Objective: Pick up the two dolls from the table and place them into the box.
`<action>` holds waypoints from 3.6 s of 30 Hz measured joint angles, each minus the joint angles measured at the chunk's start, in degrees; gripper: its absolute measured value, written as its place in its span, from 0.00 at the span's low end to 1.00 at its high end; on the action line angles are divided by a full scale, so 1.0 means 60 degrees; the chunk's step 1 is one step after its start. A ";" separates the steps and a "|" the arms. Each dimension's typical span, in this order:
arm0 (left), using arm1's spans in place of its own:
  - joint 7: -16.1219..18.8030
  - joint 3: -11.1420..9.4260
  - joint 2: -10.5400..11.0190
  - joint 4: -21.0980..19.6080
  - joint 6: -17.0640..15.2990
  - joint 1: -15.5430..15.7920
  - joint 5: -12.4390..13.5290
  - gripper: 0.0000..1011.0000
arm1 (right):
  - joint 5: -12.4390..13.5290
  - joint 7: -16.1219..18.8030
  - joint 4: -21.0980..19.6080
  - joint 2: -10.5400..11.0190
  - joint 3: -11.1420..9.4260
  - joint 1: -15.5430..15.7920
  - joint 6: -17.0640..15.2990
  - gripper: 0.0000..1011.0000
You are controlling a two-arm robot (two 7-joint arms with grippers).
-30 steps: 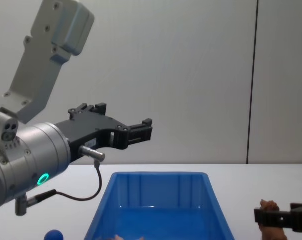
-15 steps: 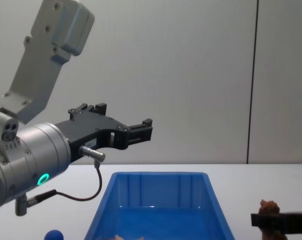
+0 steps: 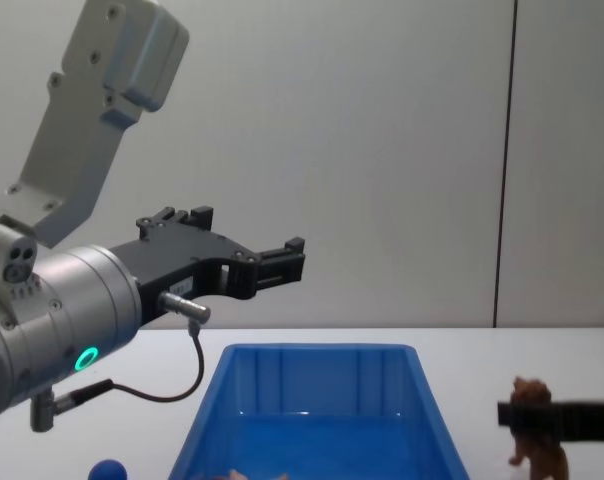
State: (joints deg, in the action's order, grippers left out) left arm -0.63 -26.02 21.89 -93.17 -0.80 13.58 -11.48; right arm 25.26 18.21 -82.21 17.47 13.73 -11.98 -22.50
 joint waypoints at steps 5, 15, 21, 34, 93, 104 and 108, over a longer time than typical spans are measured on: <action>0.0000 0.0000 0.0000 0.0000 0.0001 0.0000 0.0000 0.99 | -0.0087 0.0105 -0.0157 -0.0039 0.0016 -0.0132 0.0238 0.42; 0.0000 0.0000 0.0000 0.0000 0.0000 0.0000 0.0000 0.99 | -0.0285 0.0649 -0.0346 -0.0371 0.0209 -0.0689 0.0476 0.42; 0.0000 0.0000 0.0000 0.0000 0.0000 0.0000 0.0000 0.99 | -0.0411 0.0963 -0.0127 -0.0711 0.0422 -0.1120 0.0478 0.42; 0.0000 0.0000 0.0000 0.0000 0.0000 0.0000 0.0000 0.99 | -0.0826 0.1444 0.0978 -0.1425 0.0915 -0.1971 0.0440 0.65; 0.1612 0.0485 0.1516 -0.1200 -0.0792 -0.1788 -0.0830 0.99 | -0.1051 0.2054 -0.0630 0.0457 0.0173 -0.0151 0.2220 0.99; 0.1572 0.0582 0.1853 -0.0934 -0.0537 -0.2352 -0.1250 0.99 | -0.1040 0.2062 -0.0669 0.0498 0.0155 -0.0112 0.2244 0.99; 0.1326 0.0593 0.1845 -0.0673 -0.0396 -0.2372 -0.1317 0.99 | -0.1040 0.2063 -0.0675 0.0505 0.0152 -0.0104 0.2248 0.99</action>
State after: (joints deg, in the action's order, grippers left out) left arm 7.33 -22.46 32.96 -97.21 -3.17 -0.65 -19.38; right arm 19.02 30.58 -86.26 20.50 14.64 -12.60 -9.01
